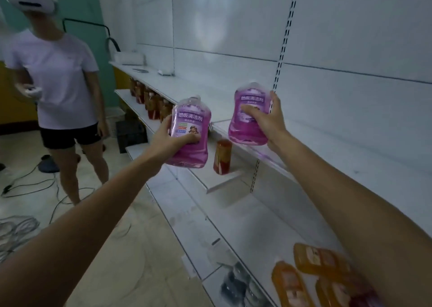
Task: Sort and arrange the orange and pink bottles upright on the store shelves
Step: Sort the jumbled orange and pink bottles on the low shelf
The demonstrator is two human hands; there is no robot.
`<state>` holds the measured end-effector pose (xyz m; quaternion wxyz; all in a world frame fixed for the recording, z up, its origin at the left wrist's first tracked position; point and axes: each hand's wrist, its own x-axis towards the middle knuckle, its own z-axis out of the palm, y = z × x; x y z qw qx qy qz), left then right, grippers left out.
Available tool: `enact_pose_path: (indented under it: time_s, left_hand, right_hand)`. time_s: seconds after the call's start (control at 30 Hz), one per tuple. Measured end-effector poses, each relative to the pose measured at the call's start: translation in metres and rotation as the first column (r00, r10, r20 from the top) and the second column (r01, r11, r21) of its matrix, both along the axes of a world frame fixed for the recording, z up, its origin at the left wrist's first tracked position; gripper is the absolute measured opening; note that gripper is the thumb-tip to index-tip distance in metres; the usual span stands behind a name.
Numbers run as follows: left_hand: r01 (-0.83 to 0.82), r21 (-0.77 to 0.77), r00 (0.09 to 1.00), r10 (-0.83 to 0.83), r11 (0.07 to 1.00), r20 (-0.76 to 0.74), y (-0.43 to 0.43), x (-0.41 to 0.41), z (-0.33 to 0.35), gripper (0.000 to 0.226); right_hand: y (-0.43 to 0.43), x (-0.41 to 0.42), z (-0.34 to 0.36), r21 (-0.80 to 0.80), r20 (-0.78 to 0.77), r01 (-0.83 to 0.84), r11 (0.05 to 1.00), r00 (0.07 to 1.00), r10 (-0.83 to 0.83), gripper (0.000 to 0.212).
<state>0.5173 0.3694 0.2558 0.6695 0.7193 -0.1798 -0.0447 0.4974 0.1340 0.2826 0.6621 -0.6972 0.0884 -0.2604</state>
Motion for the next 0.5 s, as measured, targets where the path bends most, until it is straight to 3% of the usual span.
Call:
enact_pose_path:
  time_s: [0.17,0.3,0.43,0.5]
  left_hand:
    - [0.048,0.053,0.998,-0.051,0.997,0.041,-0.057,0.060,0.018,0.075]
    - [0.097,0.115,0.993,-0.104,0.989,0.055,-0.108,0.105,0.013,0.077]
    - [0.238,0.273,0.957,-0.273,0.932,0.101,-0.150,0.154,0.016,0.078]
    - [0.350,0.314,0.919,-0.388,0.883,0.068,-0.169,0.175,0.020,0.073]
  right_hand:
    - [-0.052,0.029,0.018,-0.091,-0.047,0.188,0.978,0.980,-0.193,0.084]
    - [-0.080,0.048,0.004,-0.121,-0.111,0.285,0.951,0.948,-0.299,0.099]
    - [-0.102,0.055,0.000,-0.228,-0.184,0.380,0.896,0.887,-0.423,0.084]
    - [-0.108,0.059,-0.004,-0.264,-0.215,0.457,0.849,0.831,-0.514,0.086]
